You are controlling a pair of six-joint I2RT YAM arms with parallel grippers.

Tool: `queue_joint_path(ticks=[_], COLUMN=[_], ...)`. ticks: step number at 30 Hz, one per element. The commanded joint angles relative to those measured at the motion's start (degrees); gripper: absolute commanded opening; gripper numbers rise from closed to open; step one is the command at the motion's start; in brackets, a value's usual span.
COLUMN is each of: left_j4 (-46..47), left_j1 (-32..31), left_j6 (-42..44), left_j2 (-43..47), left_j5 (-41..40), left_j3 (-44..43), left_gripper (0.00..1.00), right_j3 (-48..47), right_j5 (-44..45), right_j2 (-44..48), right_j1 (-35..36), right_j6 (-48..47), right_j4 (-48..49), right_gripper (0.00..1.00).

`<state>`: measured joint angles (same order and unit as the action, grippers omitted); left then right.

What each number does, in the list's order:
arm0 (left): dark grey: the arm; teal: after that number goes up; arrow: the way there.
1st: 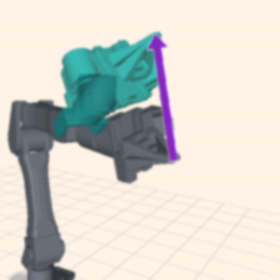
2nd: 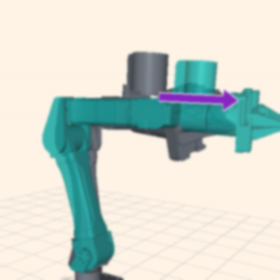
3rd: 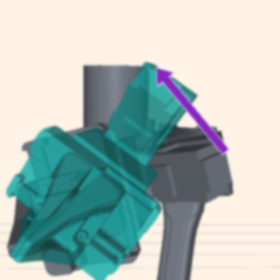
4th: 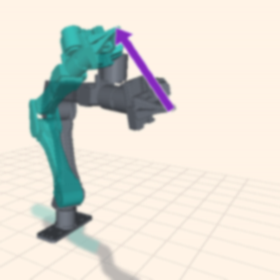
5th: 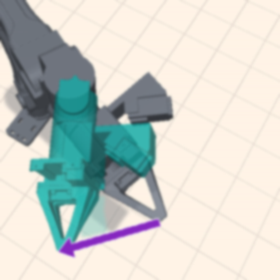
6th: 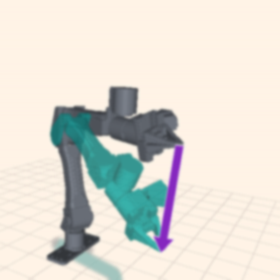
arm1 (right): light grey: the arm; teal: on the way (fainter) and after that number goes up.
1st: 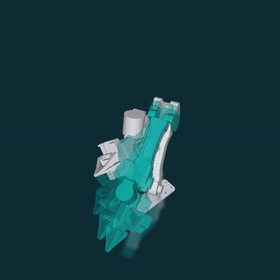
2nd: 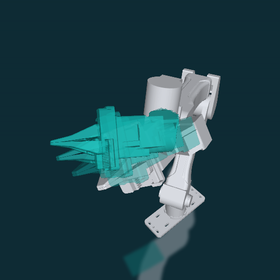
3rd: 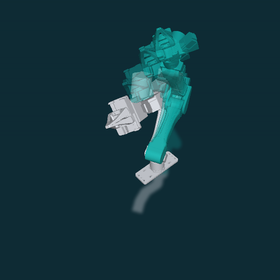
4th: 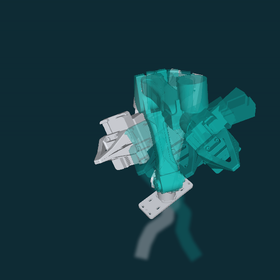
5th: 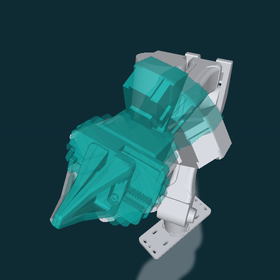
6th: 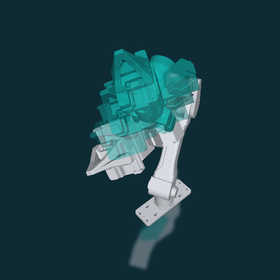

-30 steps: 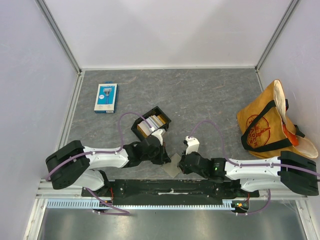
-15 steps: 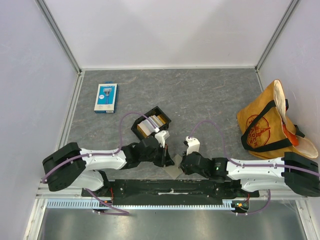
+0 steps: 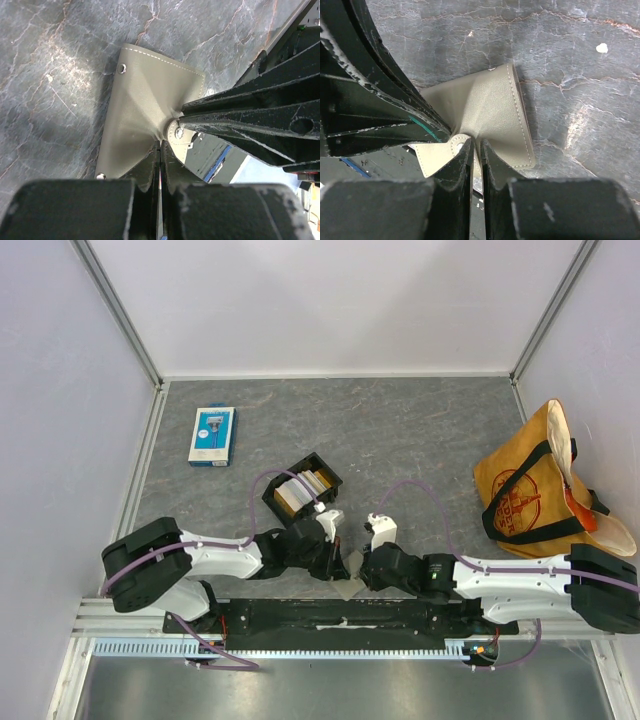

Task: Put the credit cards into the card holder
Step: Close the card holder at the center of the board.

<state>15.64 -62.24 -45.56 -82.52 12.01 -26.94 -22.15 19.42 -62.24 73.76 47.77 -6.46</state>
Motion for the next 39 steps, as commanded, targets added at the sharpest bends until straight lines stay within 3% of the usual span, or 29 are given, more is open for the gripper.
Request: queue_joint_path(ticks=[1,19,39], left_j4=[-1.0,-2.6,-3.2], left_j1=[-0.8,-1.0,-1.0], left_j6=[-0.1,-0.4,0.4], left_j2=[-1.9,-1.4,-1.7], left_j5=[-2.8,-4.0,-2.4], left_j3=[-1.3,-2.0,-2.9], left_gripper=[0.02,0.02,0.02], right_j3=[-2.8,-2.9,-4.2], right_j5=[-1.2,-4.8,-1.7], right_j2=[1.8,5.4,-0.7], right_j1=[0.3,0.3,0.3], right_j6=[-0.7,0.1,-0.9], right_j4=[-1.3,-4.7,-2.0], right_gripper=[0.17,0.14,0.13])
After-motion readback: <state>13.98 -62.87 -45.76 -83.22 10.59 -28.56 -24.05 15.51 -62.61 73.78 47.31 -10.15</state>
